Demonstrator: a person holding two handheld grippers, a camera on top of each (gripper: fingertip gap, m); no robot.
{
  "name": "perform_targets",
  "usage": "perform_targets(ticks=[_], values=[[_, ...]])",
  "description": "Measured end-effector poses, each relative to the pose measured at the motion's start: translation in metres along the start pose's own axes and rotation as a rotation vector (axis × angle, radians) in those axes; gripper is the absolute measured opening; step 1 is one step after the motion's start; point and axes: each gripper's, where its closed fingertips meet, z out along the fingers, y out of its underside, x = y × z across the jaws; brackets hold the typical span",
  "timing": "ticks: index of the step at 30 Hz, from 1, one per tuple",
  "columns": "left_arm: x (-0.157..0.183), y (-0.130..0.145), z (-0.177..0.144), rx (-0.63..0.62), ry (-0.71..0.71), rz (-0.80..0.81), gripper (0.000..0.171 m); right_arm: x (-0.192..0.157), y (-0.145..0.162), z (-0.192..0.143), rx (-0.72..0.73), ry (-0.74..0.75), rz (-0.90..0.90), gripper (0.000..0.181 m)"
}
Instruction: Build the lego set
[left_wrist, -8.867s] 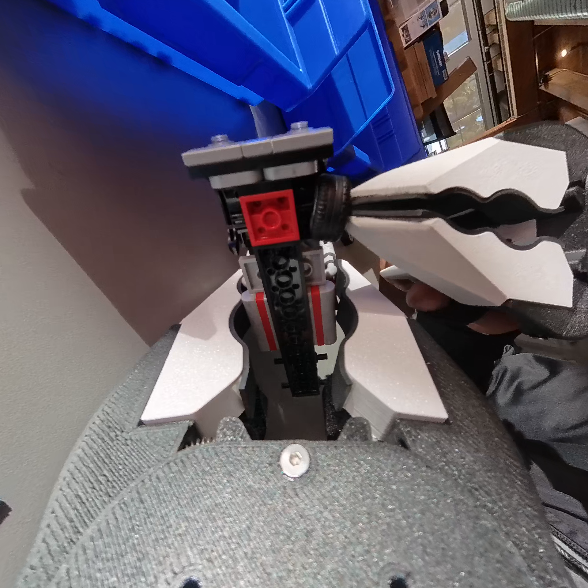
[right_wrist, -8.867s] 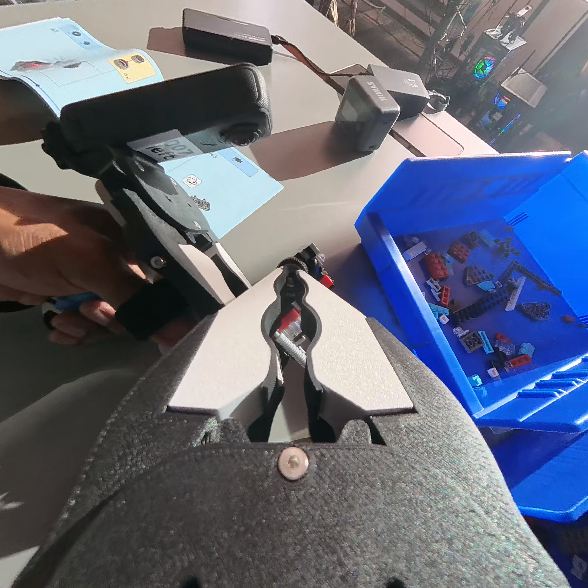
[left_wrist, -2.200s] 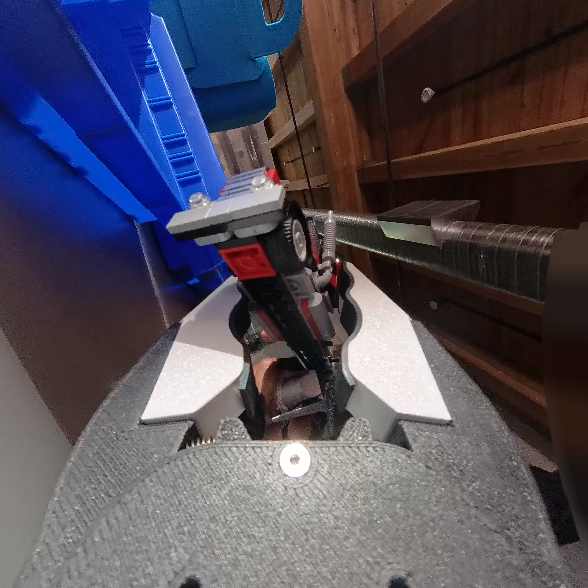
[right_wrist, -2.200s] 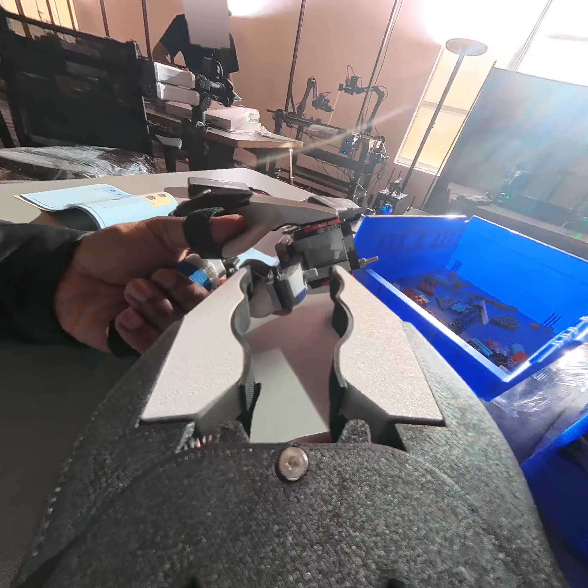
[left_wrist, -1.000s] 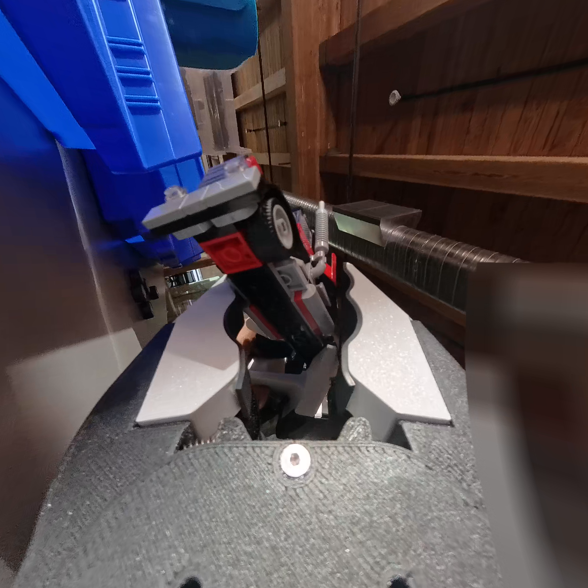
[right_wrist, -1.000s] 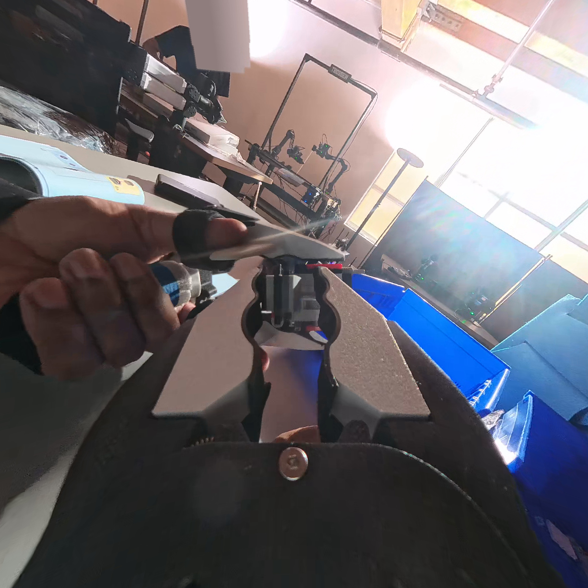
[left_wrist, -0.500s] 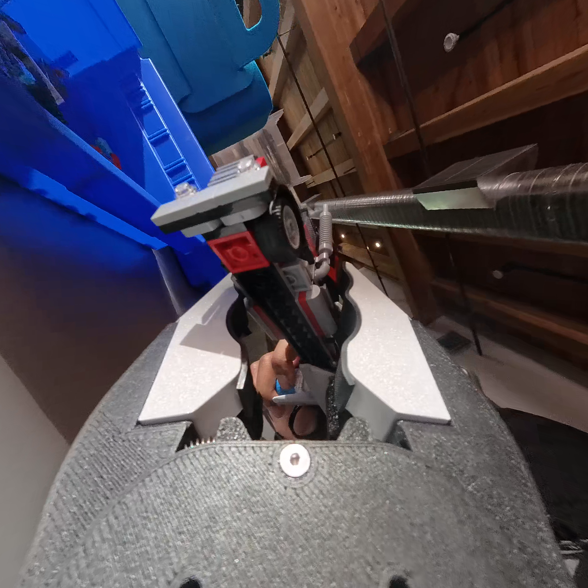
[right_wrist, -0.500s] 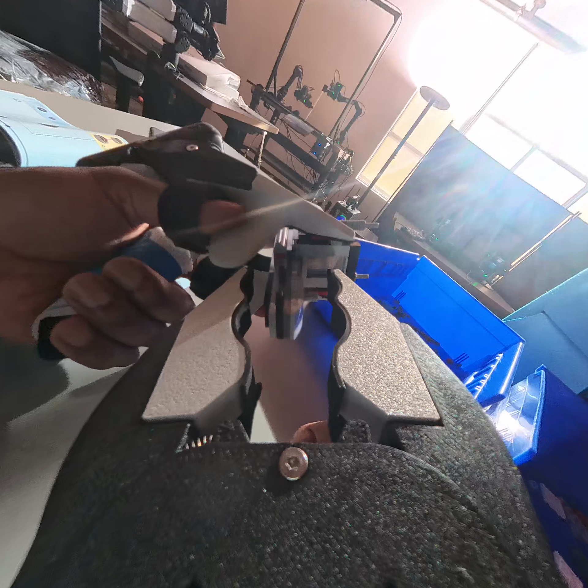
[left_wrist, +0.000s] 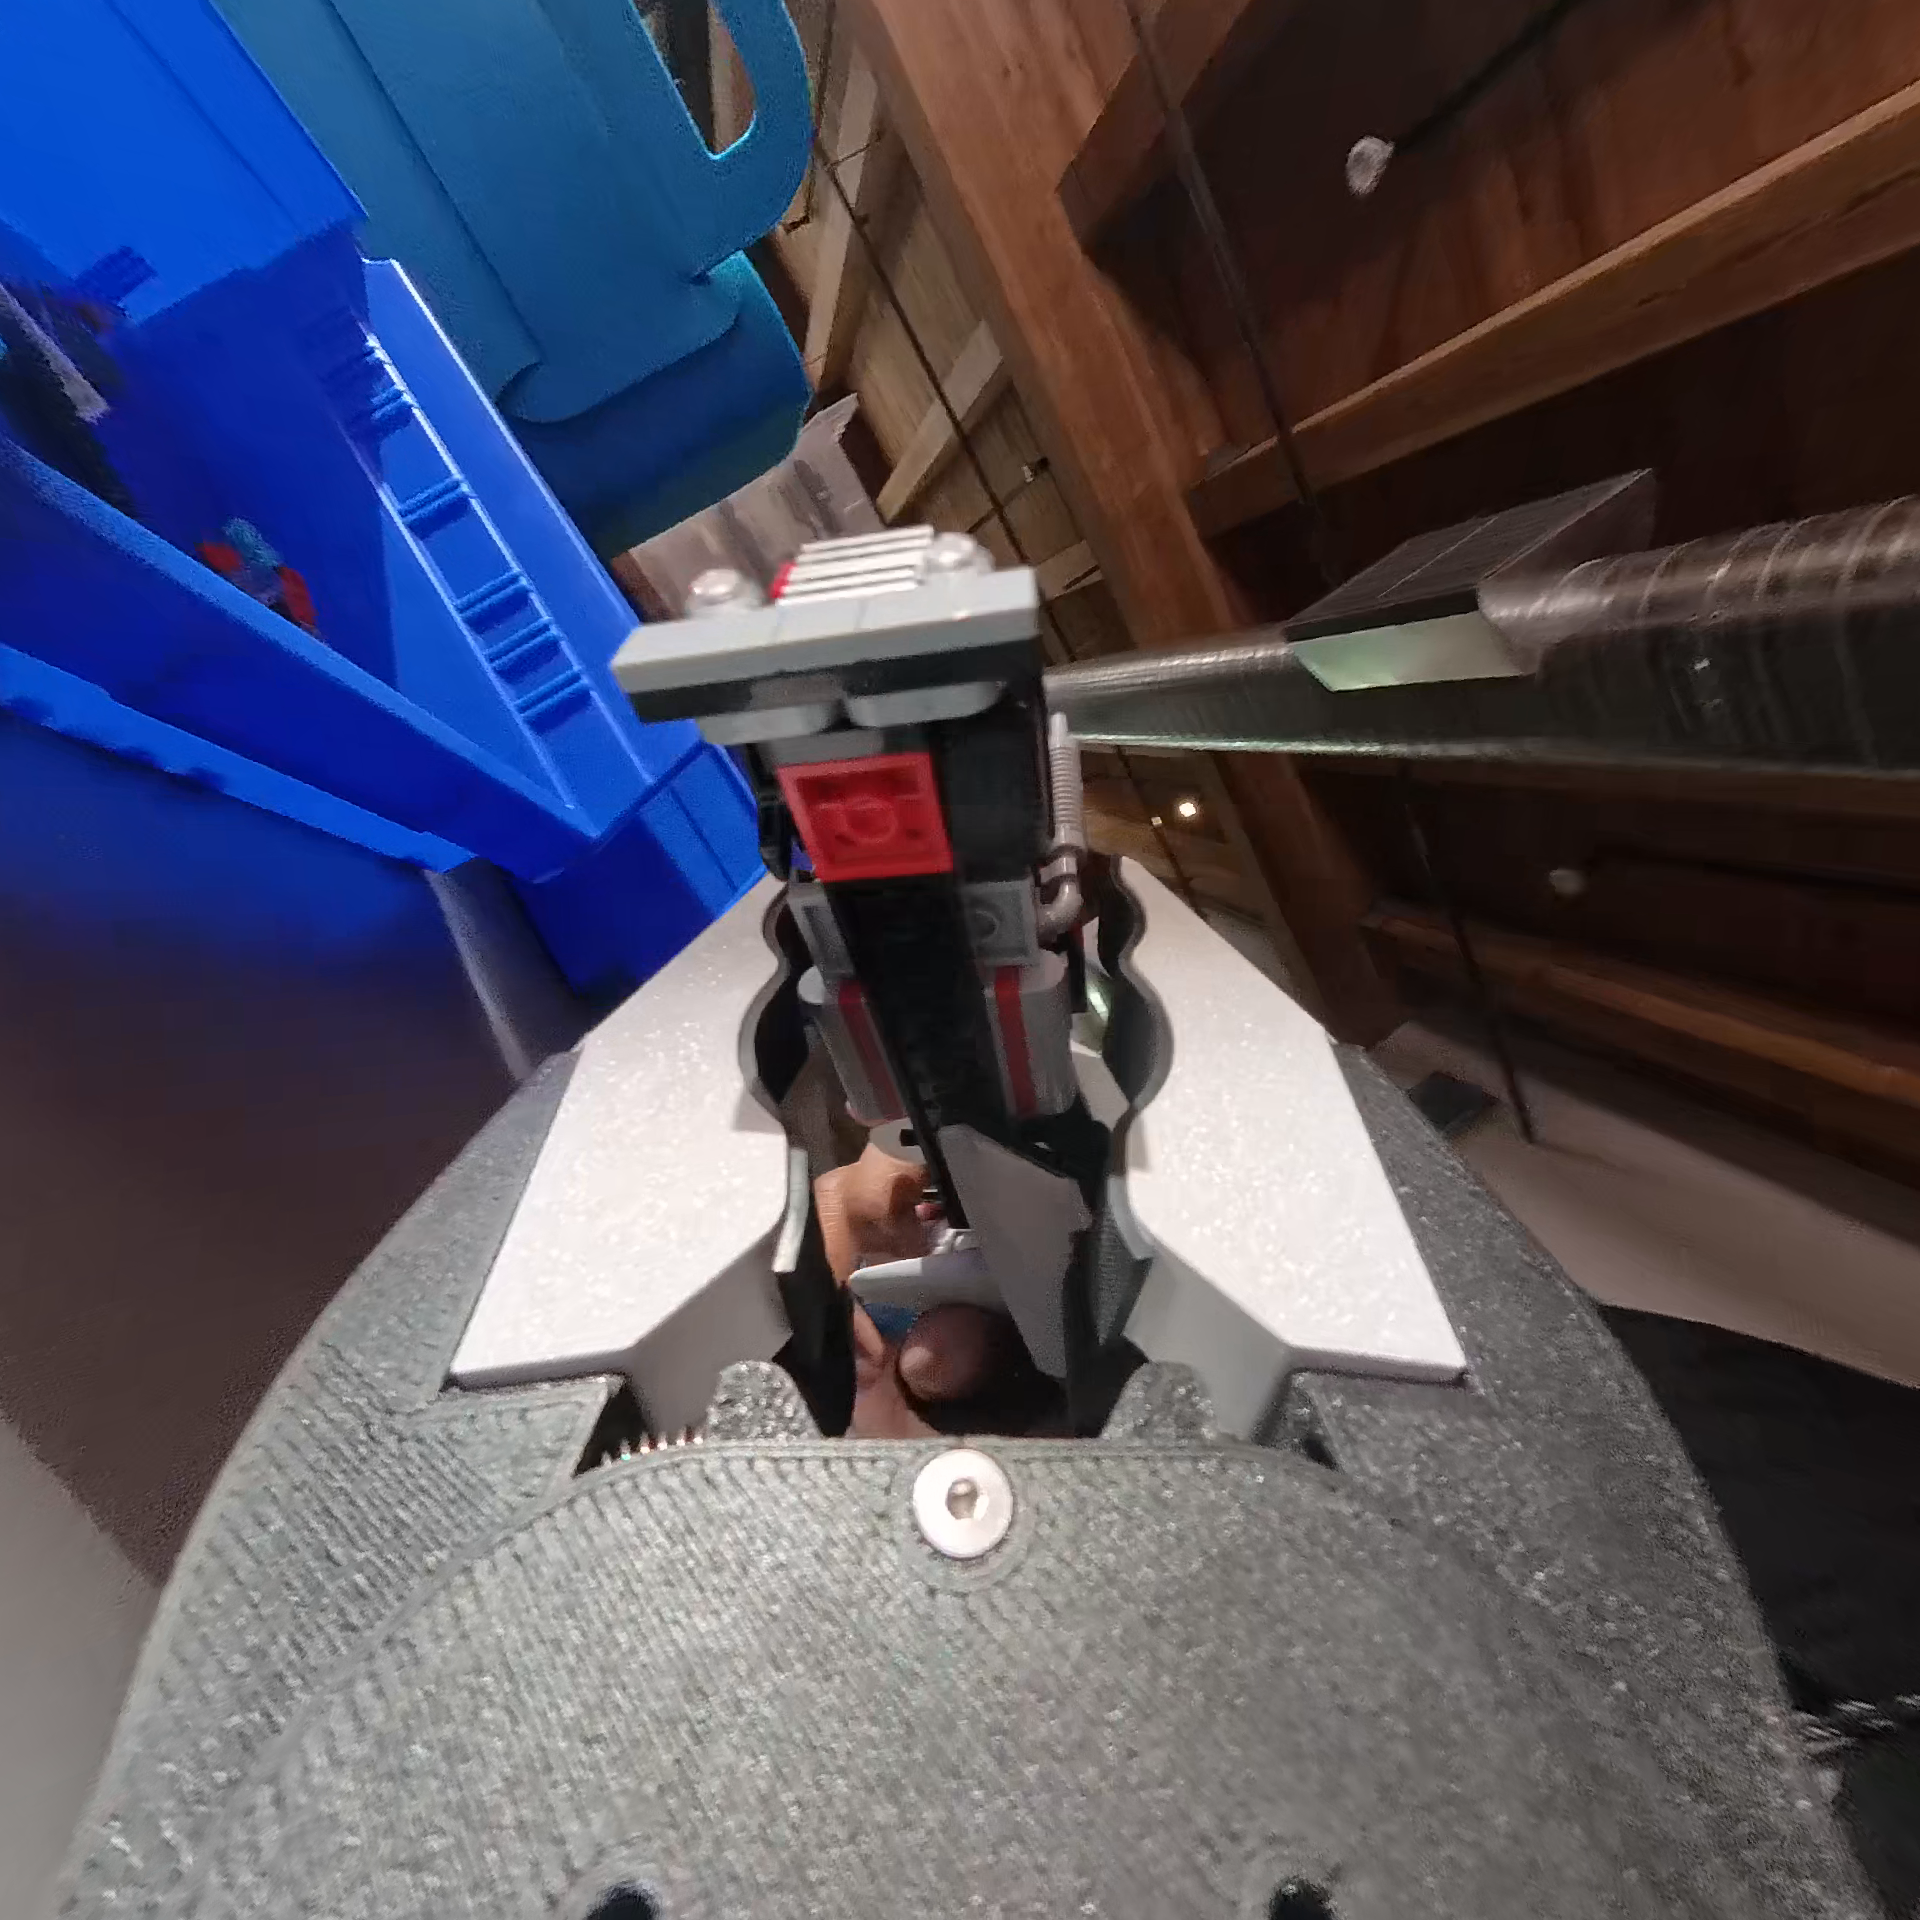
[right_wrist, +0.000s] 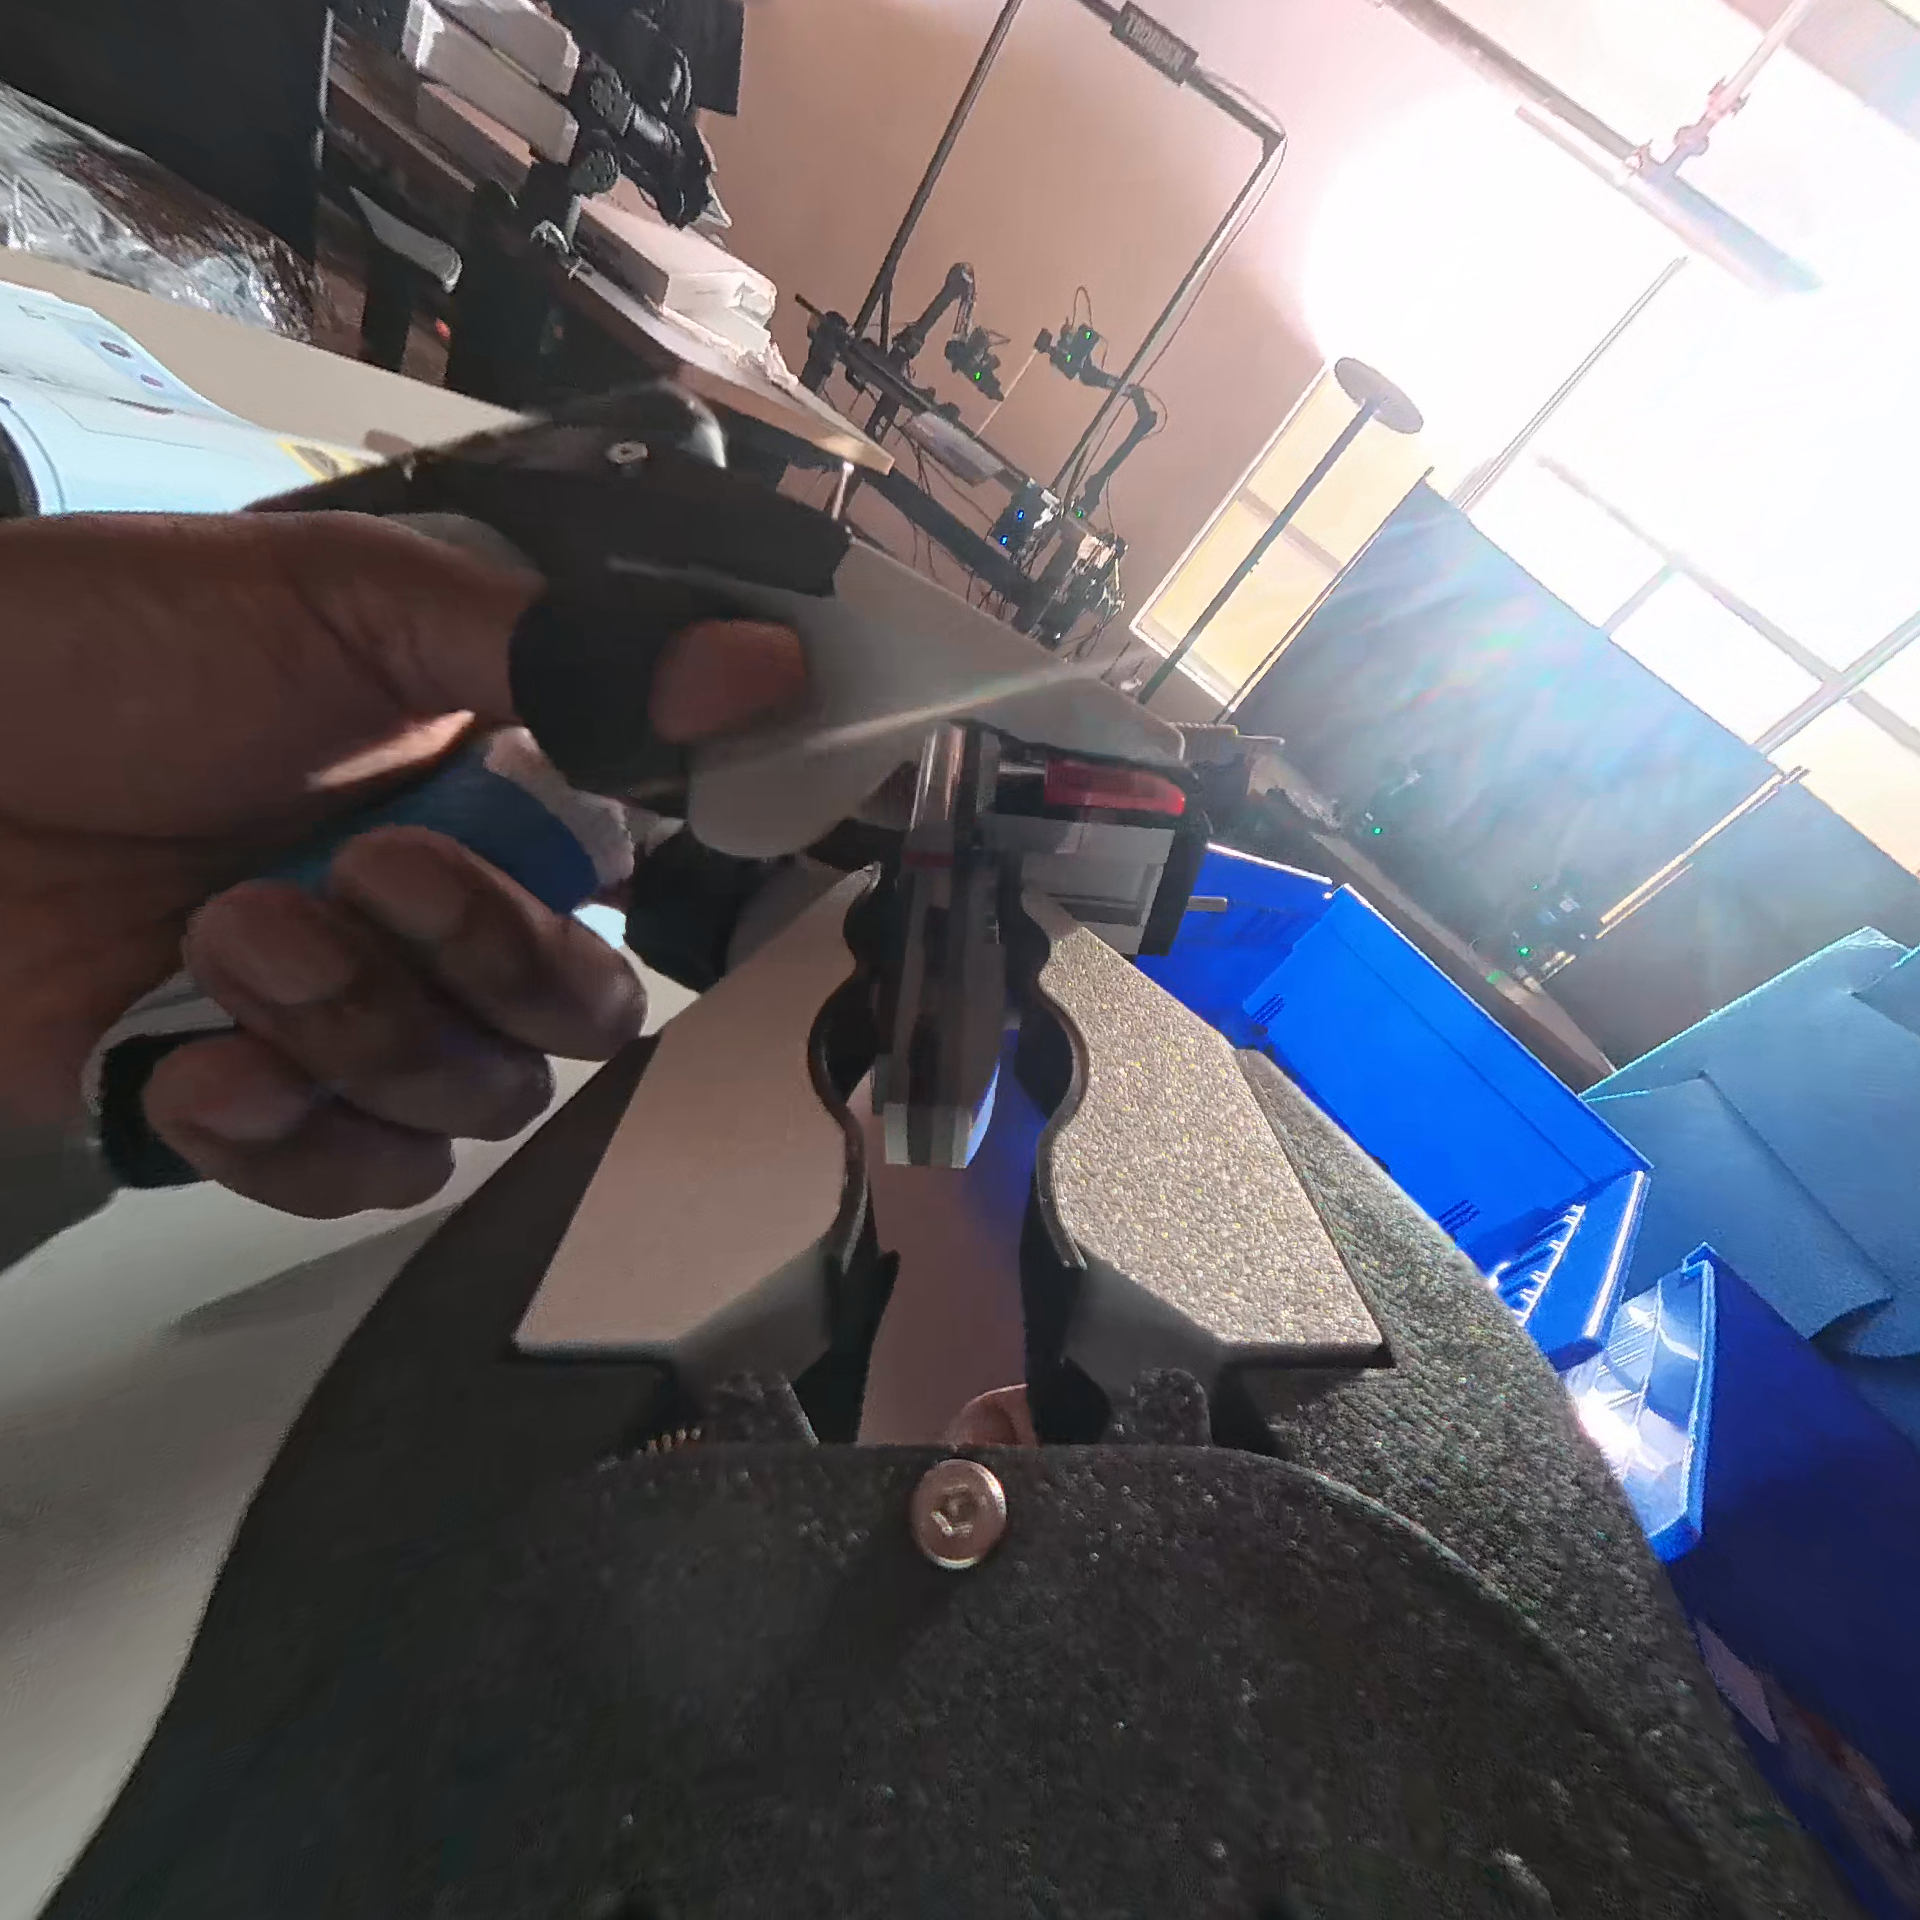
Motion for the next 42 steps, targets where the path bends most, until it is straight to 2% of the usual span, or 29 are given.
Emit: perform_targets(ticks=[3, 12, 24, 29, 31, 34, 38, 42], values=[[0.005, -0.002, 0.0, 0.02, 0.072, -0.099, 0.058, 0.002, -0.004, -0.002, 0.032, 0.02, -0.012, 0.021], [0.006, 0.006, 0.003, -0.004, 0.115, -0.223, 0.058, -0.002, -0.003, 0.0, 0.049, 0.04, -0.064, 0.021], [0.004, 0.006, 0.001, 0.002, 0.101, -0.192, 0.055, -0.008, -0.004, 0.002, 0.058, 0.01, -0.029, 0.021], [-0.004, 0.007, -0.001, -0.013, 0.055, -0.164, 0.054, -0.009, 0.001, 0.003, 0.033, -0.046, 0.074, 0.023], [-0.009, 0.003, -0.003, 0.004, 0.036, -0.169, 0.054, -0.007, 0.003, -0.001, 0.019, -0.069, 0.13, 0.032], [-0.017, 0.0, -0.006, -0.002, -0.019, -0.141, 0.055, -0.005, 0.012, -0.012, -0.024, -0.105, 0.207, 0.044], [-0.026, 0.002, -0.007, -0.033, -0.093, -0.094, 0.055, 0.007, 0.028, -0.039, -0.107, -0.117, 0.279, 0.044], [-0.039, 0.008, -0.009, -0.063, -0.17, -0.1, 0.055, 0.04, 0.07, -0.082, -0.298, -0.029, 0.321, 0.039]])
